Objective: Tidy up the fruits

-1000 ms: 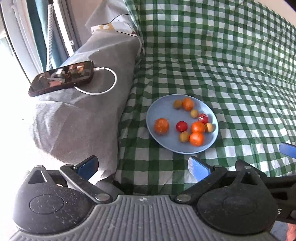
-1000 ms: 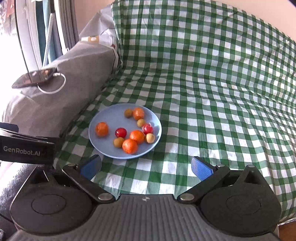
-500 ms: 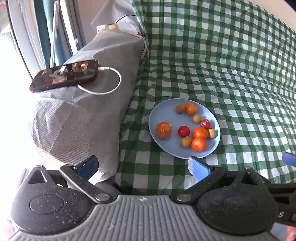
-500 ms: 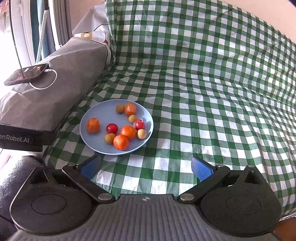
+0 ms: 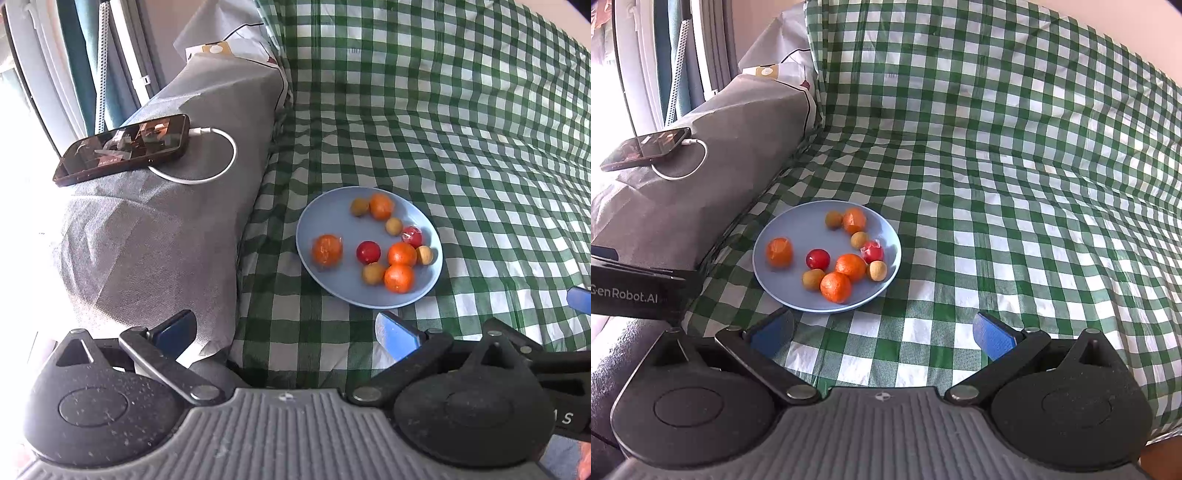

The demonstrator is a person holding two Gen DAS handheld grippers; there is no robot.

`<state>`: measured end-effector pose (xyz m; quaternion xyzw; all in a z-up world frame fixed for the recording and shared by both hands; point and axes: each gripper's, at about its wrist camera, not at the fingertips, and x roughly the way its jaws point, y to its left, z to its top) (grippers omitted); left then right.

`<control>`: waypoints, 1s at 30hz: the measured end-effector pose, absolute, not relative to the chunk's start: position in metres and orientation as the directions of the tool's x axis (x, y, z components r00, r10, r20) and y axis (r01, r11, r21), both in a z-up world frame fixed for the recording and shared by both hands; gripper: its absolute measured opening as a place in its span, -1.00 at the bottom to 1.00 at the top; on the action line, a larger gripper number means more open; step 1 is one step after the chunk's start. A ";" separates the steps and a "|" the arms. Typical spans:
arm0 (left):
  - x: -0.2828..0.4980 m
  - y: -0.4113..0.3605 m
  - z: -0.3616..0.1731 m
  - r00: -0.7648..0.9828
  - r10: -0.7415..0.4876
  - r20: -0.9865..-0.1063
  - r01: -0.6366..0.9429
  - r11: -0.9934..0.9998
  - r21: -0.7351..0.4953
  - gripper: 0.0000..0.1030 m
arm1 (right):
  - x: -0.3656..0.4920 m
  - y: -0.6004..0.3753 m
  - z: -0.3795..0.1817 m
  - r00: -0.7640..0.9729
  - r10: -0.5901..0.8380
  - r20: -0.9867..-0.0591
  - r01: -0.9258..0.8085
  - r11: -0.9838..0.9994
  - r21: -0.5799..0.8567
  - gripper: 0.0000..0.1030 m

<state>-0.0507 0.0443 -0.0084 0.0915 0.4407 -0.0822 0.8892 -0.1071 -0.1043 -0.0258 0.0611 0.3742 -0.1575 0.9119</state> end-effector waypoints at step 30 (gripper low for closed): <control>-0.046 0.043 -0.015 0.581 -0.059 -0.811 0.226 0.970 0.092 1.00 | -0.103 -0.102 -0.027 0.676 -0.232 -0.700 0.315 0.949 -0.011 0.99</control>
